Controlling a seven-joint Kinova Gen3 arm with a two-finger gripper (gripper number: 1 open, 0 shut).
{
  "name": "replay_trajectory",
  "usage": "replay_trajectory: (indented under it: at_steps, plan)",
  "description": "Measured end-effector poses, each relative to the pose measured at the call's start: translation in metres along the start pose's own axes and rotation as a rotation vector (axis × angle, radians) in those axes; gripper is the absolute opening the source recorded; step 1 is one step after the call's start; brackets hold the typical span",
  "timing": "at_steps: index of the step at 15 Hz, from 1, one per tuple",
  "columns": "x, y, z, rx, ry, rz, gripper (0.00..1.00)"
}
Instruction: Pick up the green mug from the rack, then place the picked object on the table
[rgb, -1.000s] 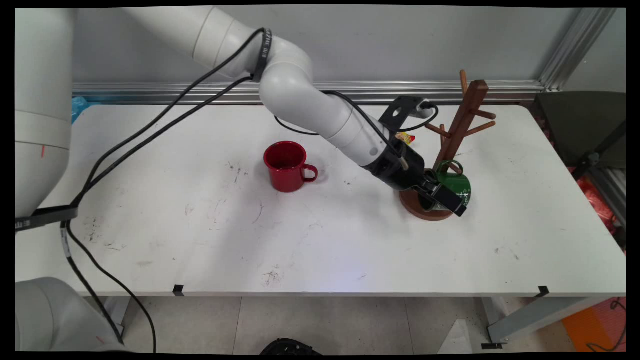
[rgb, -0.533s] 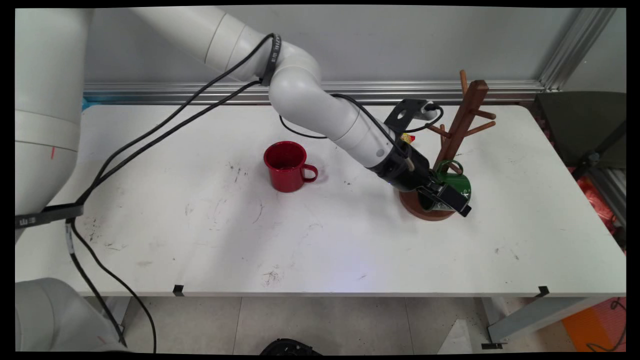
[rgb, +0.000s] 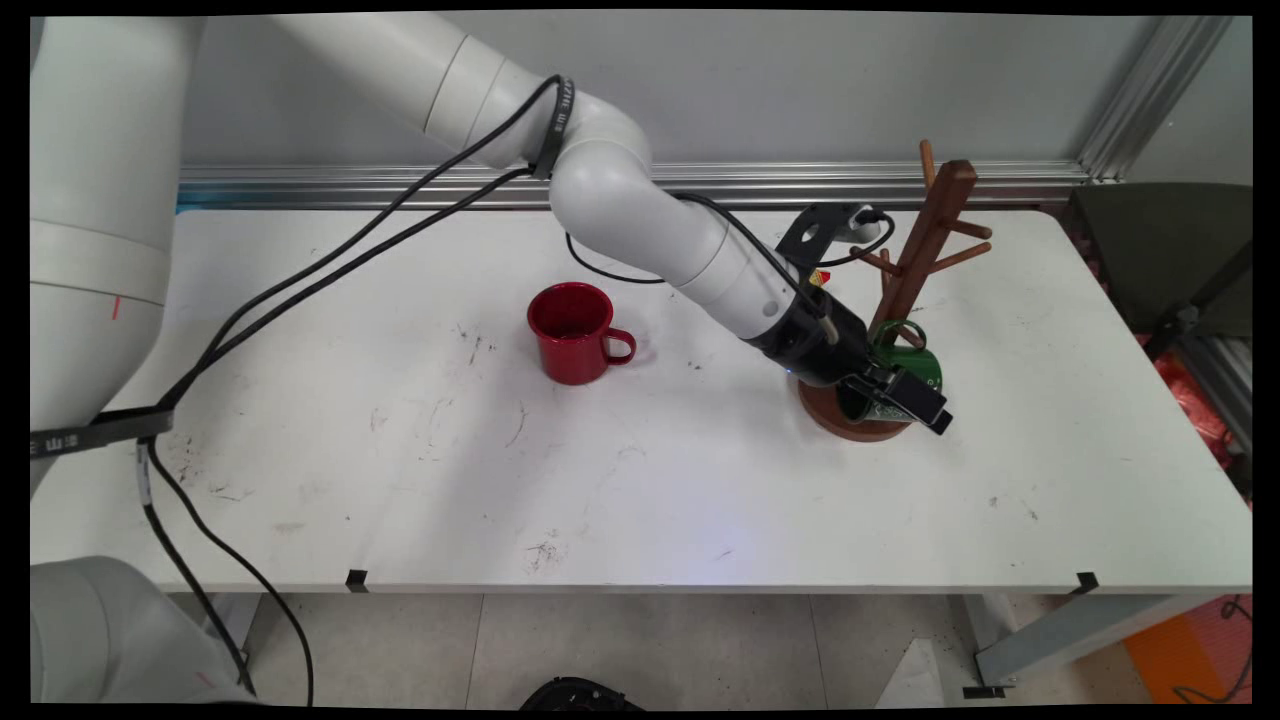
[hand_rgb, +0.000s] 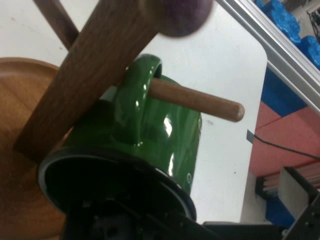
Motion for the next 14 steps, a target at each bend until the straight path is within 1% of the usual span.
replay_trajectory:
  at_steps: [4,5,14]
  plan:
    - [0.0013,-0.0006,0.0022,-0.001,0.006,-0.006,1.0]
    - [0.0017,-0.0007,0.0026,-0.001,0.008,-0.007,0.0]
    - [0.0004,0.0011,0.0016,-0.002,0.017,-0.006,0.0]
